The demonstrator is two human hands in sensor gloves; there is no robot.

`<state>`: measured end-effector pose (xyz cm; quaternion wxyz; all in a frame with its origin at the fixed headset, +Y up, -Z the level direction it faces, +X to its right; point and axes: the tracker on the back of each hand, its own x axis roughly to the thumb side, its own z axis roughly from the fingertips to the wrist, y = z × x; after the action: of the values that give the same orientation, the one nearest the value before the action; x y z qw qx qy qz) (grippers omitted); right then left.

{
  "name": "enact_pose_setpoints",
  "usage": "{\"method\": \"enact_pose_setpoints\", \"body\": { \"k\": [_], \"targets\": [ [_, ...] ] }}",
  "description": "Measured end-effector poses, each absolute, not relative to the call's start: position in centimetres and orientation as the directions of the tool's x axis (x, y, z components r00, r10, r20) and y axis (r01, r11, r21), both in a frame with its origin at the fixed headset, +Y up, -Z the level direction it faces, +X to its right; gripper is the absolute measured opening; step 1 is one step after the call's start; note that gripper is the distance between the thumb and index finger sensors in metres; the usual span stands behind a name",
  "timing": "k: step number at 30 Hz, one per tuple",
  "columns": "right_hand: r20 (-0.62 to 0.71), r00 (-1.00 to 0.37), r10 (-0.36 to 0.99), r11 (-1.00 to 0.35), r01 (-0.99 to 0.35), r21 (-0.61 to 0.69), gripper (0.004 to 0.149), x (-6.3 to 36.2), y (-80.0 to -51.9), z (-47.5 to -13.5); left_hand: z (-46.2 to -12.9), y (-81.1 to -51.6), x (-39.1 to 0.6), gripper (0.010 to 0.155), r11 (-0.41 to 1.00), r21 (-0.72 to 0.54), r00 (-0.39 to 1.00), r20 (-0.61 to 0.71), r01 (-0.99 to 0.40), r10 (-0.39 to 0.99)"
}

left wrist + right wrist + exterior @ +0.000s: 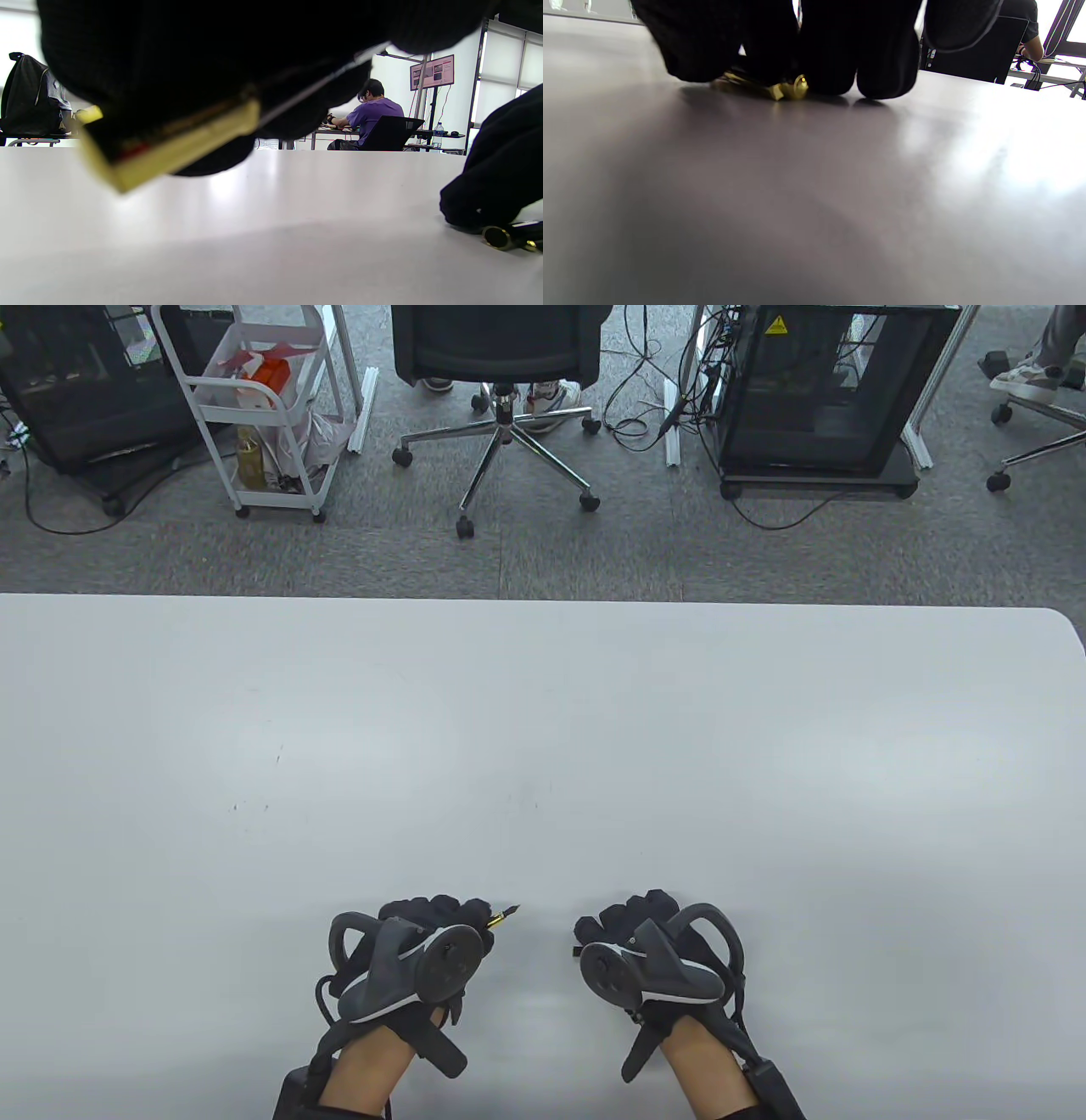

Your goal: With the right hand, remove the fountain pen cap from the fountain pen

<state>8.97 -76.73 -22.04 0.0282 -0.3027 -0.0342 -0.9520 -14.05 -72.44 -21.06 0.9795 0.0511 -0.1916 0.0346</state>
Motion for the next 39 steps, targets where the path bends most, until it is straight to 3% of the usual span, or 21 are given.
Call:
{"method": "enact_pose_setpoints", "body": {
  "k": [6, 13, 17, 21, 30, 39],
  "targets": [
    [0.491, -0.852, 0.183, -0.978, -0.210, -0.002, 0.051, 12.1, -73.8, -22.6, -21.3, -72.4, -13.3, 0.047, 0.981, 0.021, 0.918, 0.355, -0.195, 0.175],
    [0.361, -0.855, 0.374, -0.916, -0.402, -0.003, 0.051, 16.7, -72.9, -23.1, -23.1, -73.6, -8.7, 0.048, 0.999, -0.032, 0.938, 0.346, -0.018, 0.028],
    [0.310, -0.849, 0.429, -0.894, -0.448, 0.009, 0.051, 18.2, -73.2, -23.2, -24.6, -75.1, -6.1, 0.048, 0.995, -0.078, 0.952, 0.304, 0.068, -0.041],
    [0.294, -0.843, 0.450, -0.887, -0.461, 0.033, 0.050, 18.7, -73.5, -23.3, -25.6, -76.7, -4.0, 0.048, 0.961, -0.135, 0.921, 0.345, 0.240, -0.181],
    [0.303, -0.833, 0.463, -0.883, -0.463, 0.077, 0.050, 18.1, -73.8, -23.5, -25.2, -77.5, -2.0, 0.048, 0.935, -0.048, 0.859, 0.415, 0.352, -0.302],
    [0.279, -0.841, 0.464, -0.885, -0.456, 0.096, 0.050, 18.5, -74.1, -23.4, -25.2, -77.7, -2.2, 0.048, 0.938, -0.053, 0.862, 0.415, 0.341, -0.290]
  ]
}}
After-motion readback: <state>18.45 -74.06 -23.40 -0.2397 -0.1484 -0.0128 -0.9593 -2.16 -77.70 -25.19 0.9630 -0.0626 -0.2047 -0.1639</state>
